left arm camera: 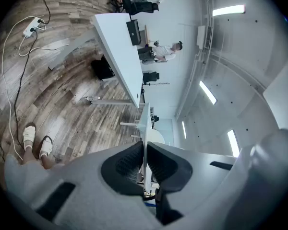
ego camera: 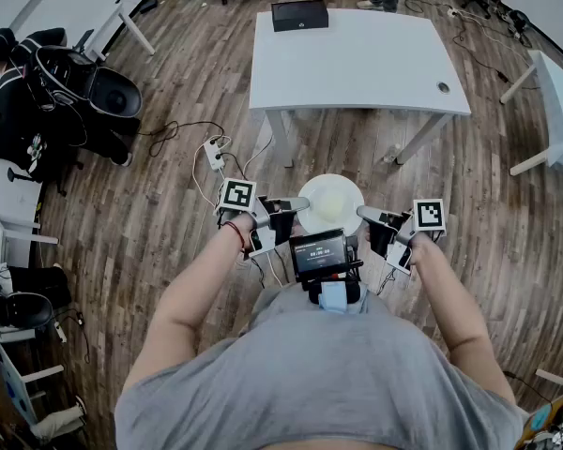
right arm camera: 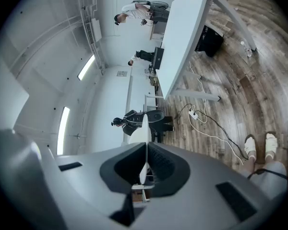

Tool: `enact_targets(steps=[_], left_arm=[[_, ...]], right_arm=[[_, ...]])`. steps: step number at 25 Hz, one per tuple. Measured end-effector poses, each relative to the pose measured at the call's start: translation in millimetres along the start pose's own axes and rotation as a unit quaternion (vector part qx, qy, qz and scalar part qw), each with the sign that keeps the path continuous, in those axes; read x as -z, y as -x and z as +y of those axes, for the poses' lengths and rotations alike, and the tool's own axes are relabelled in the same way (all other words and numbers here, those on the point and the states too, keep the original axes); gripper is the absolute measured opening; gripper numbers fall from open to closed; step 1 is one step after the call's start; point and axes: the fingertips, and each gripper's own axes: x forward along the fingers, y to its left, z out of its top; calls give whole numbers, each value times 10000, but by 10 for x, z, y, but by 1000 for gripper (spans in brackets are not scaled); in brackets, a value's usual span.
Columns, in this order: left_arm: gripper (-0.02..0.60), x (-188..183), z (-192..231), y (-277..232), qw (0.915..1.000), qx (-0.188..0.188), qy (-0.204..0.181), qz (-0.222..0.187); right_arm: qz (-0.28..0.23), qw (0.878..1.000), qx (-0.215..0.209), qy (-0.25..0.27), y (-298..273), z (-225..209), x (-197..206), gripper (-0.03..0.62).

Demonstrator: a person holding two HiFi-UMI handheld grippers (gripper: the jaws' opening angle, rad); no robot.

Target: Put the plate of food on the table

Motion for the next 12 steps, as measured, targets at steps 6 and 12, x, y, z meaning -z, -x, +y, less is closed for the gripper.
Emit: enact_targets(steps=[6, 12], left_arm=[[31, -47, 42, -17, 10000, -25, -31, -14], [31, -49, 68, -8, 10000, -1, -31, -23]], right_arm=[[16, 10000, -4, 4, -3, -13, -41, 38], [-64, 9997, -198, -95, -26, 16, -56, 39]])
